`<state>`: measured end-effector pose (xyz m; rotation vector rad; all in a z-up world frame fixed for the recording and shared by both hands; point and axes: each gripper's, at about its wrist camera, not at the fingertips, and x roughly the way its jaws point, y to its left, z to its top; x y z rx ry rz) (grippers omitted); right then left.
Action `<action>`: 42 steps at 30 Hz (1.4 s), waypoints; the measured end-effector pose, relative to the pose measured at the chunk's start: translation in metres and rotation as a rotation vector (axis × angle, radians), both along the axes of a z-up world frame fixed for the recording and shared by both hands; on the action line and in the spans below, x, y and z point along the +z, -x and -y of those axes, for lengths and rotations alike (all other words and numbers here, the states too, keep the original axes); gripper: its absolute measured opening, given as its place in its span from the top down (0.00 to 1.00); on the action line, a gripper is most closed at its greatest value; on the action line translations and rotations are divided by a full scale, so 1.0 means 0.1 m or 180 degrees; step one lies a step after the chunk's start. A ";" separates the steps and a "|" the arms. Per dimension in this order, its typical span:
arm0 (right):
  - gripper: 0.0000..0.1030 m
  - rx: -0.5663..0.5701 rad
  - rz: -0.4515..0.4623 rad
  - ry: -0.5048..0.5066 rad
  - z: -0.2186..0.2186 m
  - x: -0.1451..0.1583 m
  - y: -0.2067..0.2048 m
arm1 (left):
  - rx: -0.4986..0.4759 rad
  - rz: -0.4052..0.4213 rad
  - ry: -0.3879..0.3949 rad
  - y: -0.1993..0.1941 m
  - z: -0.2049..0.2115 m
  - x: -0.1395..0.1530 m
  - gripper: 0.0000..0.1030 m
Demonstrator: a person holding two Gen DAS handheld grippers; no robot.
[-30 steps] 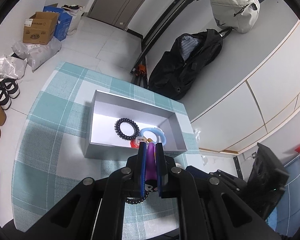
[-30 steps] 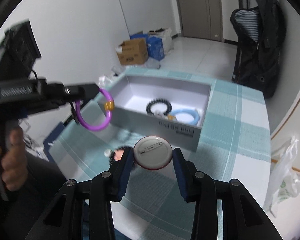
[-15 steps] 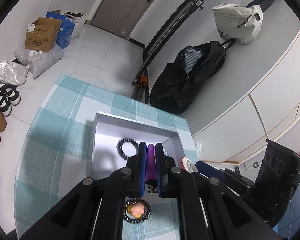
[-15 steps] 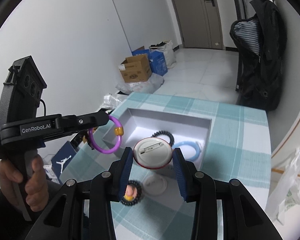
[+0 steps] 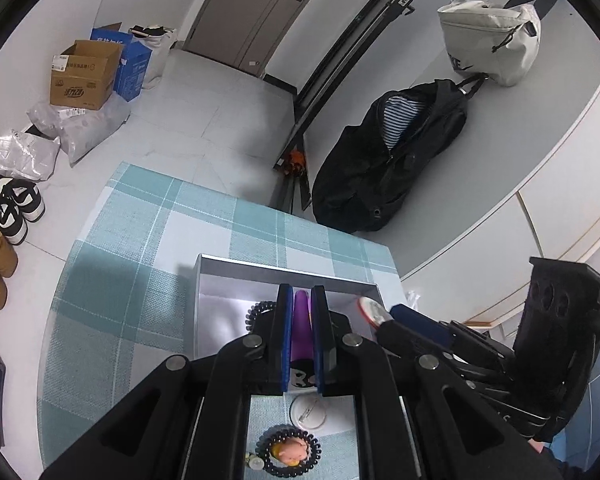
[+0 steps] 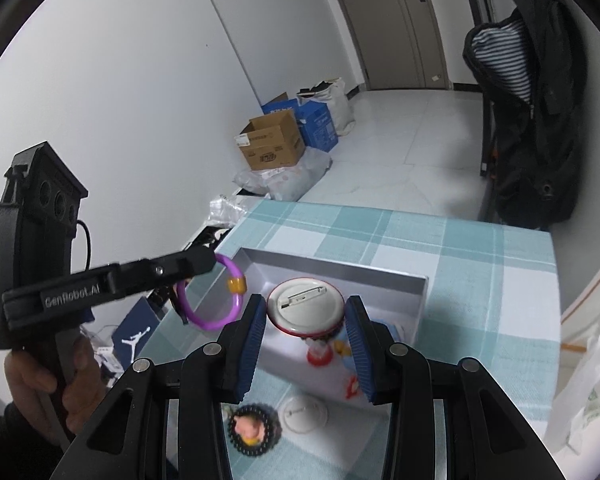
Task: Organize jewelry
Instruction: 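Carry ring and badge over the silver box, lower them in, open both grippers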
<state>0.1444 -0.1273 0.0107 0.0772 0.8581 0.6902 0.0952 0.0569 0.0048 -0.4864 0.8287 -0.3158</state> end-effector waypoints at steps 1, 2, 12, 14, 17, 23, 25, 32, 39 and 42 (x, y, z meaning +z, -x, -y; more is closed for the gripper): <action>0.62 0.0018 -0.0010 -0.0007 -0.01 -0.01 -0.04 | -0.0003 -0.0008 -0.0017 -0.02 0.01 0.00 0.96; 0.62 0.0031 -0.0018 -0.0016 -0.03 -0.03 -0.08 | -0.0003 -0.0019 -0.0031 -0.05 0.02 -0.01 0.96; 0.62 0.0116 -0.0179 -0.0042 -0.08 -0.20 -0.32 | -0.0063 -0.0201 -0.0059 -0.27 0.13 -0.14 0.96; 0.62 0.0137 -0.0204 -0.0042 -0.08 -0.22 -0.35 | -0.0080 -0.0238 -0.0063 -0.32 0.15 -0.17 0.96; 0.62 0.0155 -0.0223 -0.0021 -0.09 -0.25 -0.39 | -0.0098 -0.0269 -0.0085 -0.35 0.17 -0.19 0.96; 0.62 0.0118 -0.0336 -0.0027 -0.07 -0.30 -0.47 | -0.0103 -0.0359 -0.0068 -0.42 0.19 -0.26 0.96; 0.62 0.0111 -0.0342 -0.0019 -0.07 -0.31 -0.49 | -0.0112 -0.0381 -0.0065 -0.42 0.20 -0.27 0.96; 0.60 0.0083 -0.0402 0.0016 -0.08 -0.35 -0.52 | -0.0097 -0.0461 0.0108 -0.44 0.16 -0.33 0.95; 0.53 0.0024 -0.0432 -0.0097 0.02 -0.31 -0.50 | -0.0054 -0.0481 0.0163 -0.41 0.14 -0.31 0.67; 0.43 -0.0047 -0.0380 -0.0092 0.06 -0.28 -0.48 | -0.0039 -0.0436 0.0149 -0.37 0.13 -0.29 0.66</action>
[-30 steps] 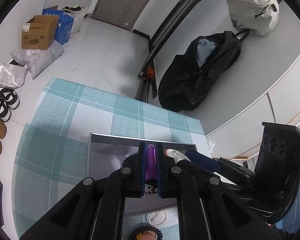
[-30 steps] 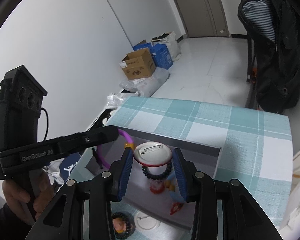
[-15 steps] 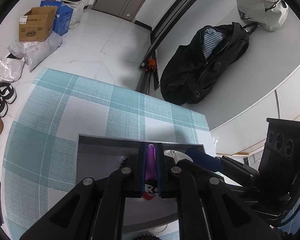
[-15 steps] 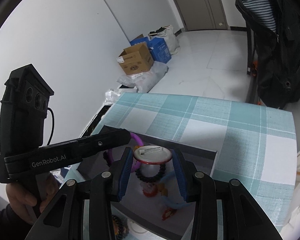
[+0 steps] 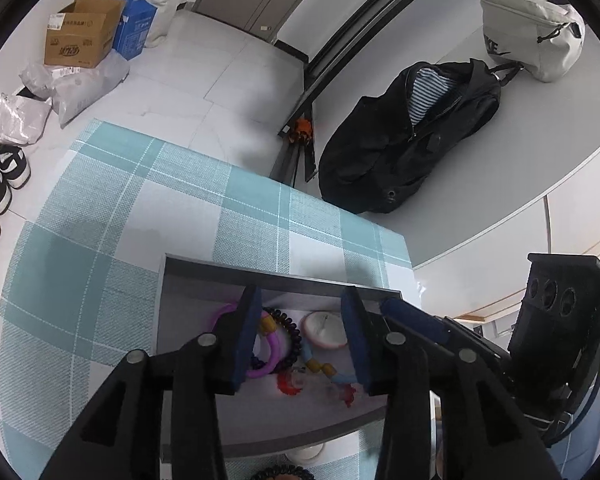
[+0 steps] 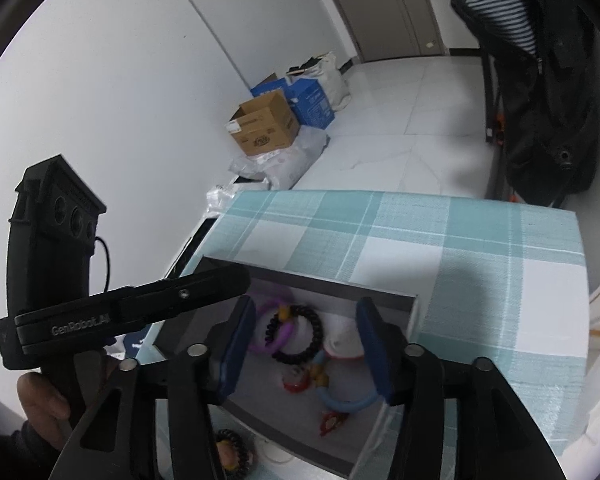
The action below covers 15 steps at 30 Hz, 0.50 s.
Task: Organize jewelry
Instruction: 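Carry ring and badge over the silver box, lower them in, open both grippers, then withdraw both grippers from the box toward the bracelet with pig figure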
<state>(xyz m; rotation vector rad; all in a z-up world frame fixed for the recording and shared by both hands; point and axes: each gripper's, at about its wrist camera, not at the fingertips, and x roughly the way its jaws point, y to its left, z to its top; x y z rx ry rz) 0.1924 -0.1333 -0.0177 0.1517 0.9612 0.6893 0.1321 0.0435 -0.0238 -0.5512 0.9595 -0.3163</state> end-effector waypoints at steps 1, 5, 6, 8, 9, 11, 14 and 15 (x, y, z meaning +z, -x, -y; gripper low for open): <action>0.40 -0.0016 0.0010 -0.0005 0.01 0.01 0.00 | -0.0004 -0.0009 -0.0018 0.00 0.00 0.00 0.65; 0.34 -0.0064 0.0027 -0.0034 0.07 0.03 0.02 | 0.0060 -0.0013 -0.0069 0.04 -0.04 0.00 0.65; 0.33 -0.0068 0.0041 -0.0028 0.07 0.03 0.03 | 0.0081 -0.0007 -0.0085 0.06 -0.05 0.01 0.65; 0.29 -0.0068 0.0073 -0.0019 0.07 0.05 0.06 | 0.0099 0.0009 -0.0144 0.09 -0.06 0.03 0.65; 0.27 -0.0063 0.0087 -0.0013 0.06 0.05 0.07 | 0.0104 0.0018 -0.0184 0.11 -0.06 0.04 0.65; 0.25 -0.0061 0.0139 0.0004 0.06 0.07 0.11 | 0.0122 0.0021 -0.0282 0.13 -0.05 0.05 0.65; 0.22 -0.0085 0.0196 0.0016 0.10 0.06 0.16 | 0.0147 0.0022 -0.0354 0.17 -0.05 0.06 0.64; 0.22 -0.0104 0.0206 0.0018 0.12 0.06 0.19 | 0.0155 0.0025 -0.0361 0.18 -0.05 0.06 0.64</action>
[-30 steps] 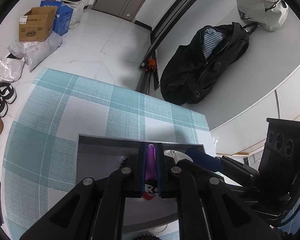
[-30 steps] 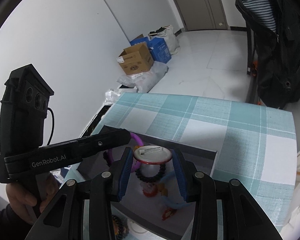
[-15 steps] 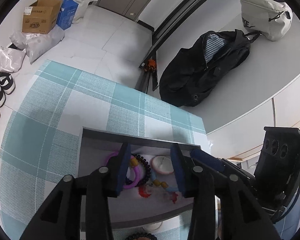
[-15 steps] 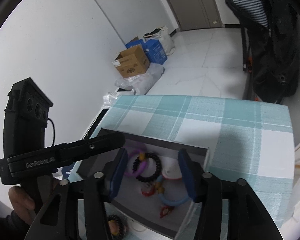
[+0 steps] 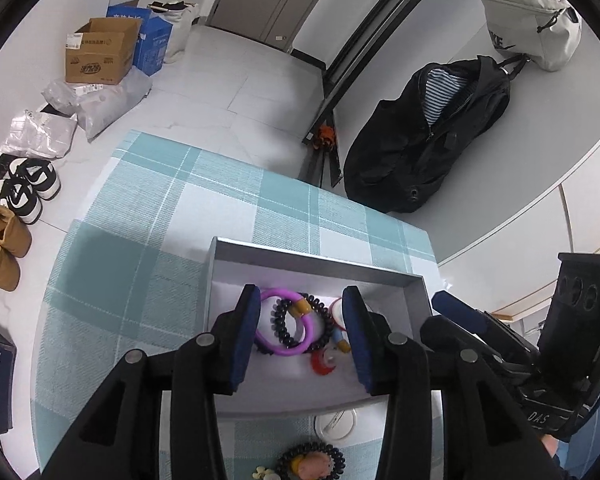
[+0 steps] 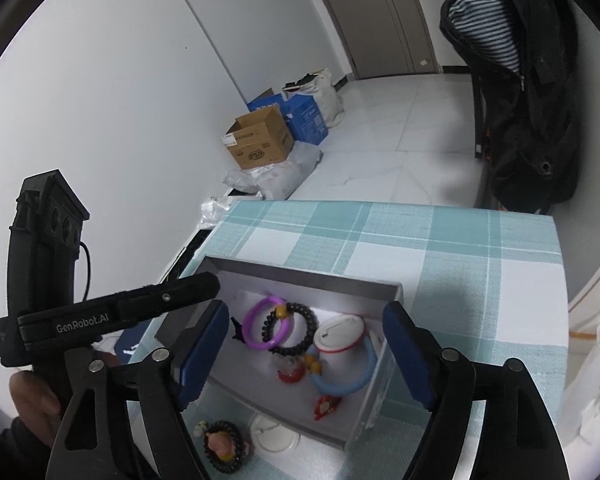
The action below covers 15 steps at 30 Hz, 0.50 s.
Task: Organize jewelry
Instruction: 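Withdraw both grippers from the box toward the bracelet with pig figure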
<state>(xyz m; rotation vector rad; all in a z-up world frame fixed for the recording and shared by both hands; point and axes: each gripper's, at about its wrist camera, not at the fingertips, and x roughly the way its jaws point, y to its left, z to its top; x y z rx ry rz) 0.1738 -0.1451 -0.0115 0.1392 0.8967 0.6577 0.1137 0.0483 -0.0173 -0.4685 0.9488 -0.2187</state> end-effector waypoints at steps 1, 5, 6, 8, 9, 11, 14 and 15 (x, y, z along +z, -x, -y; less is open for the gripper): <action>0.22 -0.0018 0.0006 -0.0006 0.02 0.00 0.02 | 0.0009 0.0007 -0.0008 0.02 0.00 0.00 0.64; 0.19 -0.0110 0.0052 -0.0067 0.12 0.03 0.15 | 0.0139 0.0023 -0.0199 0.19 -0.05 0.00 0.63; 0.17 -0.0123 0.0071 -0.0086 0.13 0.05 0.18 | 0.0130 0.0024 -0.0194 0.25 -0.07 -0.01 0.63; 0.17 -0.0120 0.0133 -0.0117 0.15 0.11 0.27 | 0.0125 0.0045 -0.0153 0.35 -0.09 0.01 0.63; 0.15 -0.0107 0.0182 -0.0116 0.15 0.14 0.32 | 0.0133 0.0094 -0.0173 0.42 -0.09 0.05 0.63; 0.13 -0.0084 0.0253 -0.0102 0.14 0.19 0.42 | 0.0131 0.0174 -0.0207 0.50 -0.08 0.09 0.50; 0.10 -0.0014 0.0345 -0.0088 0.10 0.23 0.56 | 0.0154 0.0287 -0.0185 0.60 -0.08 0.15 0.39; 0.09 0.0005 0.0369 -0.0070 0.08 0.22 0.61 | 0.0136 0.0295 -0.0169 0.62 -0.08 0.16 0.39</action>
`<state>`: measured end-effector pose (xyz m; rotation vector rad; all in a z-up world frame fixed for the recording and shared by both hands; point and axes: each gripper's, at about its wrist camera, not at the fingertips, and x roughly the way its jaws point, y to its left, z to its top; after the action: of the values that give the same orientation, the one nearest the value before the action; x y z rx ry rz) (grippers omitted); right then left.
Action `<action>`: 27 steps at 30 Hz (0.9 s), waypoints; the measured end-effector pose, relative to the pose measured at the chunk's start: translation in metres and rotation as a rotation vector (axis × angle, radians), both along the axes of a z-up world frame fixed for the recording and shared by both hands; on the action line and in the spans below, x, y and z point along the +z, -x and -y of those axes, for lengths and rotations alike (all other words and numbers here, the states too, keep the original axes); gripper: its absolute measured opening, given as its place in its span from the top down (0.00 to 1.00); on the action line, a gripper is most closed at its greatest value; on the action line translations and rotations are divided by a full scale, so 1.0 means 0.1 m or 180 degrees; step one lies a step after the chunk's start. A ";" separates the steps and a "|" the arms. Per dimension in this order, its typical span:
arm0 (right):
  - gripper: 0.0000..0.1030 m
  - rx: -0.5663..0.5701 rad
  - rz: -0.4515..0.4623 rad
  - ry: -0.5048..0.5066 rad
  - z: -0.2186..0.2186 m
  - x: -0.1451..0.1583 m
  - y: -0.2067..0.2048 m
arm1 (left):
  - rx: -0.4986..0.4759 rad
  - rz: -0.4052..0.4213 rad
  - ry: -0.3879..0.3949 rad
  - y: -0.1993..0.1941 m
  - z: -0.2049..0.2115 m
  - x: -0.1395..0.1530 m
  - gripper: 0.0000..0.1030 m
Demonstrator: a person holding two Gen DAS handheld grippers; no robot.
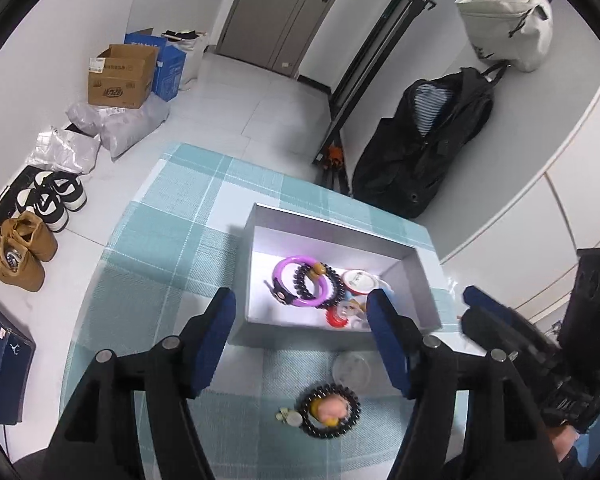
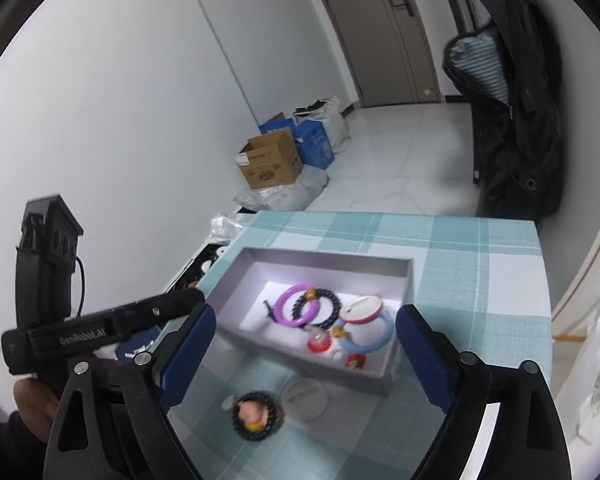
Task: Organize jewelry
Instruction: 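Withdraw both grippers from the box toward the bracelet with pig figure, then grasp the black bead bracelet under the pig figure with the right gripper and lift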
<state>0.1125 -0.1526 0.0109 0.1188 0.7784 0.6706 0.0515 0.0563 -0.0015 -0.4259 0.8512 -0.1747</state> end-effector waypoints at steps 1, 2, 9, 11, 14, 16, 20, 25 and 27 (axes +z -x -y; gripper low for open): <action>0.09 0.0016 0.0015 0.0024 -0.02 0.00 0.04 | -0.0011 0.0002 0.0002 0.02 0.00 0.00 0.39; 0.09 0.0040 0.0027 0.0071 -0.05 -0.02 0.08 | -0.0008 0.0001 -0.0006 0.03 0.00 0.00 0.38; 0.06 0.0165 0.0017 0.0349 -0.20 -0.20 0.32 | 0.0083 -0.0230 -0.0178 0.28 -0.01 -0.17 0.32; 0.06 0.0206 -0.0035 0.0434 -0.26 -0.27 0.37 | 0.0070 -0.0154 -0.0275 0.33 -0.02 -0.16 0.32; 0.06 0.0257 -0.0086 0.0556 -0.34 -0.39 0.43 | 0.0106 -0.0213 -0.0355 0.34 -0.05 -0.22 0.31; 0.06 0.0267 -0.0157 0.0633 -0.38 -0.49 0.49 | 0.0156 -0.0311 -0.0320 0.33 -0.09 -0.28 0.31; 0.06 0.0374 -0.0211 0.0807 -0.52 -0.65 0.57 | 0.0326 -0.0479 -0.0391 0.33 -0.19 -0.37 0.31; 0.11 0.0339 -0.0039 0.1148 -0.67 -0.77 0.62 | 0.0427 -0.0806 -0.0428 0.31 -0.30 -0.55 0.31; 0.16 0.0356 -0.0006 0.1253 -0.73 -0.80 0.64 | 0.0463 -0.0847 -0.0399 0.32 -0.34 -0.58 0.31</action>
<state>0.0489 -0.0797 -0.0689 -0.2844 0.9096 0.6108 0.0198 0.0902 -0.0592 -0.3967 1.0818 0.0715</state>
